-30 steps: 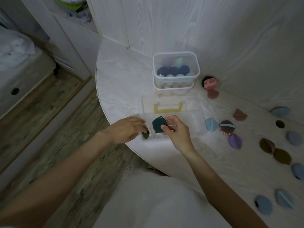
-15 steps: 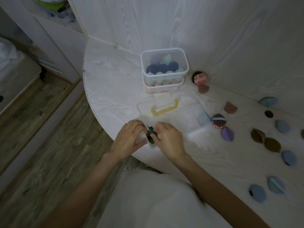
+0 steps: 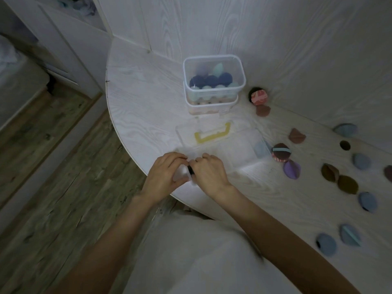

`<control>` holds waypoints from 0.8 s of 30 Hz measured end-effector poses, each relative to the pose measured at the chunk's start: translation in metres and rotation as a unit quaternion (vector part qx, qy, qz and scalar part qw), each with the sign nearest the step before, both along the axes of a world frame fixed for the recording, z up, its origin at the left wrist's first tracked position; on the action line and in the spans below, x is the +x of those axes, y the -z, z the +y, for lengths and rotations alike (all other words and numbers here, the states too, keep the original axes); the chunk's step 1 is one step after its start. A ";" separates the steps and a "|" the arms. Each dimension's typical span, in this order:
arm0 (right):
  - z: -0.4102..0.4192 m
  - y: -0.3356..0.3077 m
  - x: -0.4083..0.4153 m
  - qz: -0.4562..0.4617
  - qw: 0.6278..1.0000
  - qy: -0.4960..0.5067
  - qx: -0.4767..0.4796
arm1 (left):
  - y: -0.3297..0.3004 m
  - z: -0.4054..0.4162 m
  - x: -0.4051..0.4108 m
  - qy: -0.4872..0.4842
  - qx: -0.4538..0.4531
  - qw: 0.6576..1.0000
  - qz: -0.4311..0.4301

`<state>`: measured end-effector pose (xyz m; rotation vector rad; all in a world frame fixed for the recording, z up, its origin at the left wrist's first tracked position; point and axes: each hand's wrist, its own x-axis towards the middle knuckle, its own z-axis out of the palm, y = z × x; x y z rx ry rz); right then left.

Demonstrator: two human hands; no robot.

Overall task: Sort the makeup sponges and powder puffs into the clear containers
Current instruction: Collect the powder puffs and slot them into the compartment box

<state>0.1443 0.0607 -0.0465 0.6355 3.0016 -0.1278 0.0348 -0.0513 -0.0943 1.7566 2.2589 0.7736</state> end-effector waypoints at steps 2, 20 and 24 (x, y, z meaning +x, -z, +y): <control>0.001 0.004 0.005 0.023 0.999 0.026 -0.036 | -0.002 0.000 0.000 -0.003 -0.003 1.000 -0.002; 0.006 0.013 0.030 0.069 0.963 0.081 -0.246 | -0.006 -0.001 0.015 -0.006 0.006 1.000 0.003; 0.013 0.010 0.037 0.163 0.956 0.065 -0.234 | -0.006 0.003 0.019 -0.028 0.001 0.999 0.034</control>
